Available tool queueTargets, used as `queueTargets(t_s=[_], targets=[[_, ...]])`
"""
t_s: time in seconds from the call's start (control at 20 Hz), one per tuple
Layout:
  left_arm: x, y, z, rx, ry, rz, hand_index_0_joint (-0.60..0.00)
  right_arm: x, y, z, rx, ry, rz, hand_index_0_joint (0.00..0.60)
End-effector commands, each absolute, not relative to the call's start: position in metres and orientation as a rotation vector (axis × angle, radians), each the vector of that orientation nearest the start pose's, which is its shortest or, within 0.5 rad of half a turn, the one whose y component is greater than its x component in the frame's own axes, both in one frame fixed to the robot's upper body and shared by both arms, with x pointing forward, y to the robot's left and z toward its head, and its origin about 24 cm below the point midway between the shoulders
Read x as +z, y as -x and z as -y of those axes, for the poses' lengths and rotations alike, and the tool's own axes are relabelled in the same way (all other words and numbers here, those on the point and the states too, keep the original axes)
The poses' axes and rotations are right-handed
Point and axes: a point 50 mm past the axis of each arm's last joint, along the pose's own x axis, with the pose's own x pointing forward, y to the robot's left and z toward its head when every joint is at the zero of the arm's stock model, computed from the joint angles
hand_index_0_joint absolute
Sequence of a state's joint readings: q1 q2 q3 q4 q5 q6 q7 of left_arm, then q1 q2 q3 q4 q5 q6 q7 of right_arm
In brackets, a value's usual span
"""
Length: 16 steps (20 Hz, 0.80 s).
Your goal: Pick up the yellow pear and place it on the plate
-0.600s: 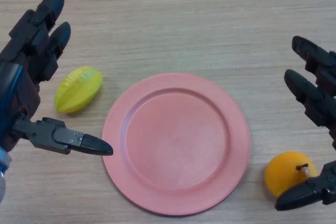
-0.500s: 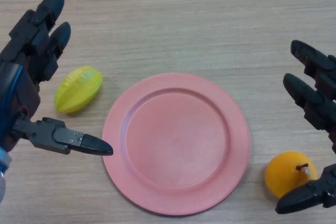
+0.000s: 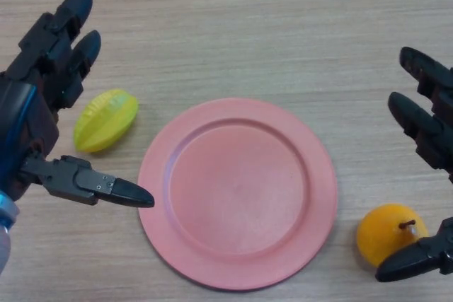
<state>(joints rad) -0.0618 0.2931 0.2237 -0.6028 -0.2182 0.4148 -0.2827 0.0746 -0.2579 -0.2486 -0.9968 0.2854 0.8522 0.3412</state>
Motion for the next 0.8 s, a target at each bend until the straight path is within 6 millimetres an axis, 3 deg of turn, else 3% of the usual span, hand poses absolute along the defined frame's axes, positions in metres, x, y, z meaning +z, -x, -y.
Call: queueTargets(t_s=[0.05,0.35,0.65,0.8], targets=[[0.2,-0.226,-0.203,-0.178,-0.247,0.469,0.0,0.193,-0.18,0.183,0.286,0.212,0.242,0.0],[0.194,-0.231,-0.199,-0.189,-0.274,0.436,0.0,0.187,-0.179,0.199,0.161,0.321,0.315,0.0],[0.193,-0.235,-0.195,-0.199,-0.249,0.433,0.0,0.157,-0.183,0.217,0.054,0.387,0.366,0.0],[0.192,-0.235,-0.194,-0.198,-0.247,0.436,0.0,0.142,-0.185,0.22,0.011,0.527,0.42,0.0]])
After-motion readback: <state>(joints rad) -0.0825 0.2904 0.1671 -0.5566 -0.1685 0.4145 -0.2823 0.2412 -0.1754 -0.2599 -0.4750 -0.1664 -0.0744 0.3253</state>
